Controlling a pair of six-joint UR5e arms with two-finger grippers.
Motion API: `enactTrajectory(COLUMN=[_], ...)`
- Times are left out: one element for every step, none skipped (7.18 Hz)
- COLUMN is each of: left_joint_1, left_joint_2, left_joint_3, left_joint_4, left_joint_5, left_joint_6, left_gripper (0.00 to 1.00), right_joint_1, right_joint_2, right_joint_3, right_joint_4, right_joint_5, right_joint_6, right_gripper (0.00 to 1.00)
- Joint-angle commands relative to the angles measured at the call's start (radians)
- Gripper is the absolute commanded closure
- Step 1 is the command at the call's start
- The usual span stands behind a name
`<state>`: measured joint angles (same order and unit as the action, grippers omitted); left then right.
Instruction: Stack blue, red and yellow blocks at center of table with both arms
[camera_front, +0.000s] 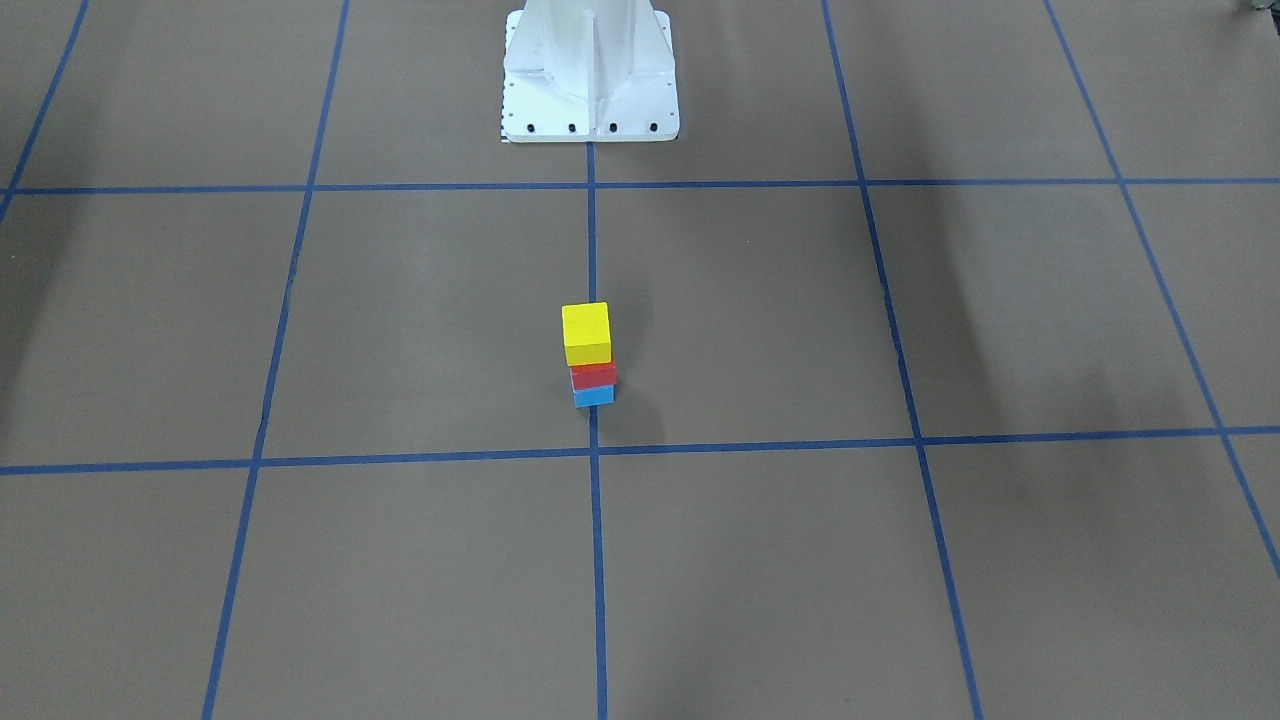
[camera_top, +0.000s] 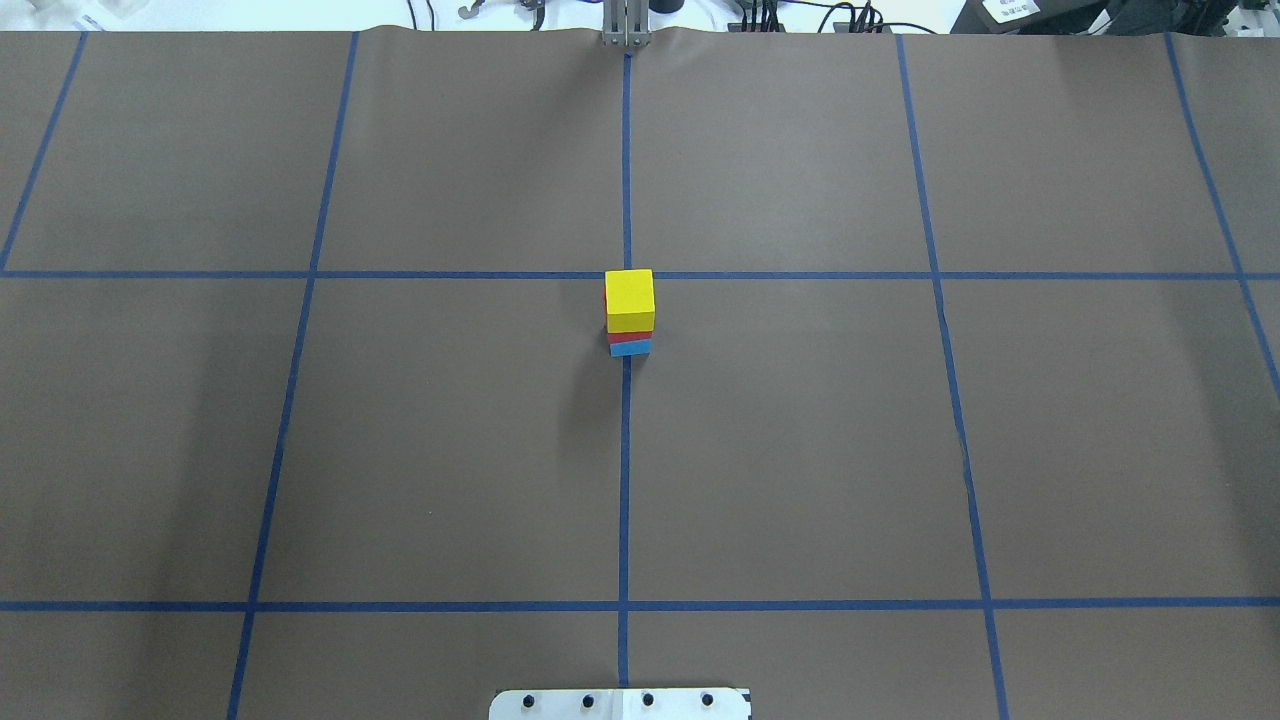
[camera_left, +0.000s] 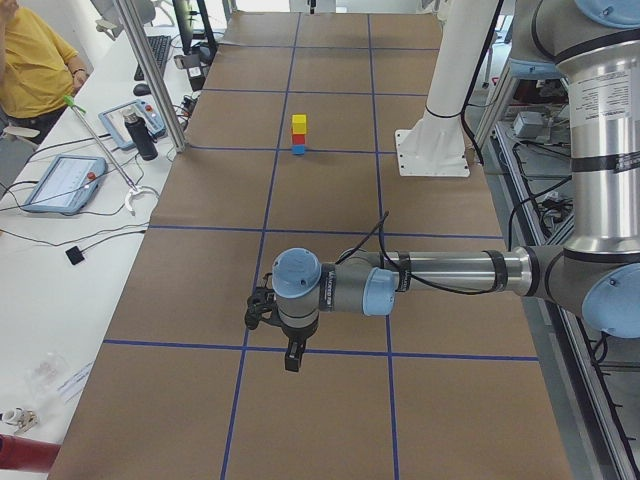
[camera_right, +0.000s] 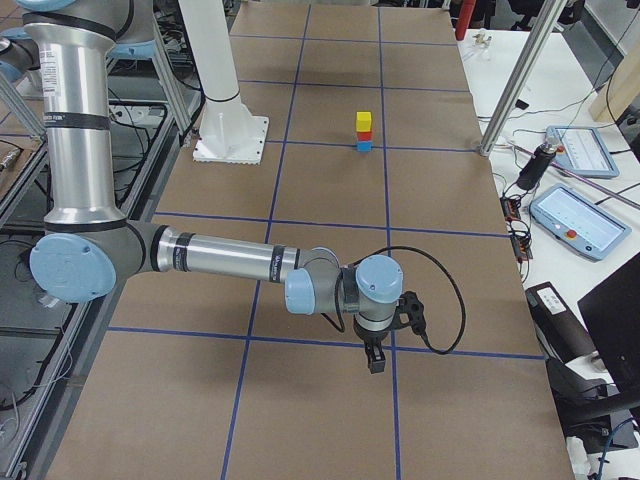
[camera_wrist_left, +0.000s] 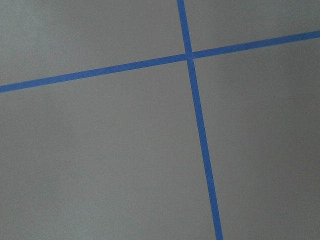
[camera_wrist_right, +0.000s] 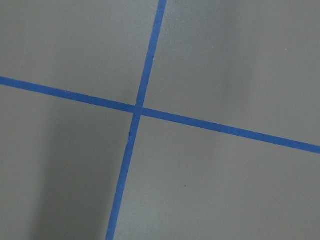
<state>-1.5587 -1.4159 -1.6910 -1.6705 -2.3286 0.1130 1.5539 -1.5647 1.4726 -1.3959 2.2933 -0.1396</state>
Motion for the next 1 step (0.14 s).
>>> enactTrajectory(left_joint_1=[0.000], left_joint_2=[0.000], left_joint_3=[0.001], left_joint_4=[0.000], left_joint_5=[0.000], left_joint_6=[-0.001], left_gripper=[0.00], right_joint_1=[0.000], right_joint_2=[0.000], right_joint_3=[0.000], right_joint_4=[0.000], right_joint_5=[0.000], right_joint_6=[0.000], right_gripper=[0.00])
